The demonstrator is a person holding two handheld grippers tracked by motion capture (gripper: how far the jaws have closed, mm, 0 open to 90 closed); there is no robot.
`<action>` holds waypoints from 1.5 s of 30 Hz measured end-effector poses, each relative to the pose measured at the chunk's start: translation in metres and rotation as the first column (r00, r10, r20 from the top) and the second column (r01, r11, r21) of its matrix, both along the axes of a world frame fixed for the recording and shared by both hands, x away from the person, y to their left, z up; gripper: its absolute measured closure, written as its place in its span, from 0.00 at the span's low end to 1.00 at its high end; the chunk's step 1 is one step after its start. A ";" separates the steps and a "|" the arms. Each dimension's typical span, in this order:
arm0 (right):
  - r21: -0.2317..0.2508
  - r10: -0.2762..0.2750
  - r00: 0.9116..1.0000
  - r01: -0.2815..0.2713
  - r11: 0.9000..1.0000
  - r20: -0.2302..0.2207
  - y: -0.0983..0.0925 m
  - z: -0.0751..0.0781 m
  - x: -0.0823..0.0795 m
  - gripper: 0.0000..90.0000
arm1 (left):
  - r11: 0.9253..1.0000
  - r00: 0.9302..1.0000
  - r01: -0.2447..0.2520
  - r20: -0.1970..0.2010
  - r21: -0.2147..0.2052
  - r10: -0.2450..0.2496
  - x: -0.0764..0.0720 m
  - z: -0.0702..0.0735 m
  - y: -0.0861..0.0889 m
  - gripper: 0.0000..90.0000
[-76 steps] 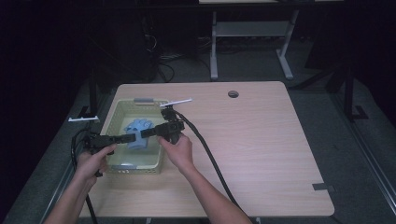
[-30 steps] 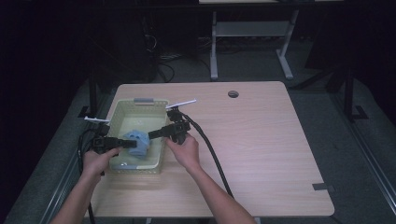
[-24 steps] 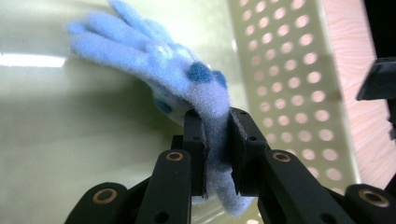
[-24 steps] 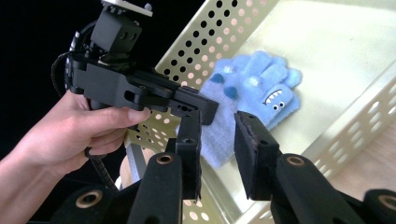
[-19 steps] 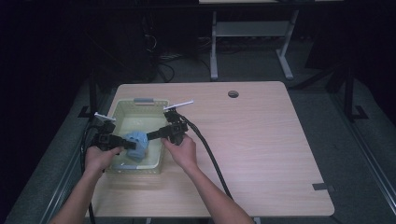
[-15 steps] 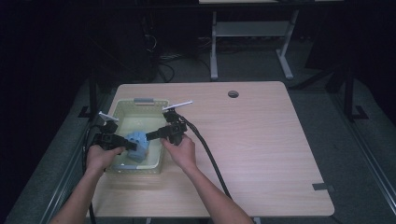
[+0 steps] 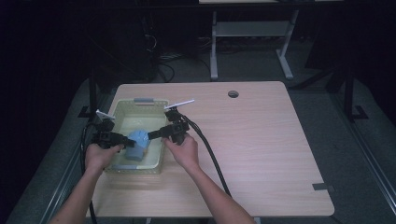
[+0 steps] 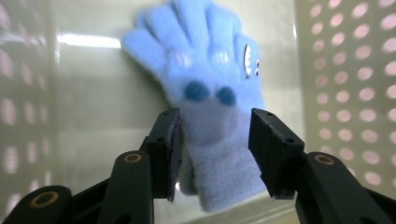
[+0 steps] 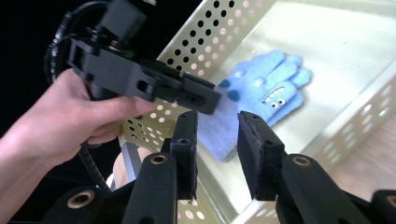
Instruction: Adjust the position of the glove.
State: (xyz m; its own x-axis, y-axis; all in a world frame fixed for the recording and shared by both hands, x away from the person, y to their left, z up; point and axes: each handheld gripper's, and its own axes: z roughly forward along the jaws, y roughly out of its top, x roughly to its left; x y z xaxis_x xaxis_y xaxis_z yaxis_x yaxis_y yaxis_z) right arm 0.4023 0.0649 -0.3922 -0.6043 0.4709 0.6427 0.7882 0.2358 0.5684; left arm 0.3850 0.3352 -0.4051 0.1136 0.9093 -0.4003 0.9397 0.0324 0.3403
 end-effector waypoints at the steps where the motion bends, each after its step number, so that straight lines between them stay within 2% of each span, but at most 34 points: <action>1: -0.002 -0.003 1.000 0.003 1.000 0.000 -0.001 0.000 0.000 0.75 | 1.000 1.000 0.002 0.009 -0.001 -0.002 0.000 0.003 0.001 0.59; 5: -0.003 -0.014 1.000 0.014 1.000 -0.005 -0.008 0.002 0.001 0.73 | 1.000 0.998 0.006 0.066 0.000 -0.006 -0.002 0.014 0.000 0.58; 10: 0.002 -0.028 1.000 0.028 1.000 -0.002 -0.017 0.003 0.001 0.72 | 1.000 0.997 0.011 0.072 -0.018 -0.010 -0.003 0.016 -0.001 0.58; 14: 0.002 -0.037 0.999 0.037 0.999 -0.005 -0.024 0.003 0.002 0.70 | 0.999 0.995 0.041 0.093 -0.021 -0.039 -0.004 0.017 -0.004 0.58; 15: 0.004 -0.039 0.999 0.039 0.999 -0.003 -0.026 0.003 0.002 0.70 | 0.999 0.995 0.036 0.095 -0.027 -0.034 -0.005 0.017 -0.006 0.57; 18: 0.004 -0.047 0.999 0.047 0.999 -0.003 -0.031 0.004 0.002 0.69 | 0.998 0.991 0.057 0.119 -0.033 -0.053 -0.006 0.019 -0.008 0.56; 22: 0.008 -0.055 0.998 0.055 0.998 0.006 -0.042 0.006 0.003 0.67 | 0.996 0.988 0.058 0.147 -0.066 -0.048 -0.007 0.025 -0.011 0.54; 29: 0.015 -0.066 0.998 0.066 0.998 0.001 -0.055 0.008 0.004 0.64 | 0.993 0.981 0.081 0.180 -0.081 -0.065 -0.008 0.030 -0.018 0.52; 32: 0.019 -0.073 0.997 0.073 0.997 0.012 -0.061 0.010 0.004 0.64 | 0.991 0.977 0.102 0.196 -0.086 -0.084 -0.008 0.033 -0.024 0.51; 40: 0.027 -0.101 0.995 0.101 0.995 0.015 -0.077 0.012 0.005 0.62 | 0.987 0.970 0.127 0.220 -0.100 -0.102 -0.007 0.039 -0.036 0.48; 45: 0.031 -0.108 0.994 0.107 0.994 0.013 -0.087 0.012 0.005 0.61 | 0.985 0.968 0.134 0.226 -0.107 -0.107 -0.008 0.040 -0.042 0.46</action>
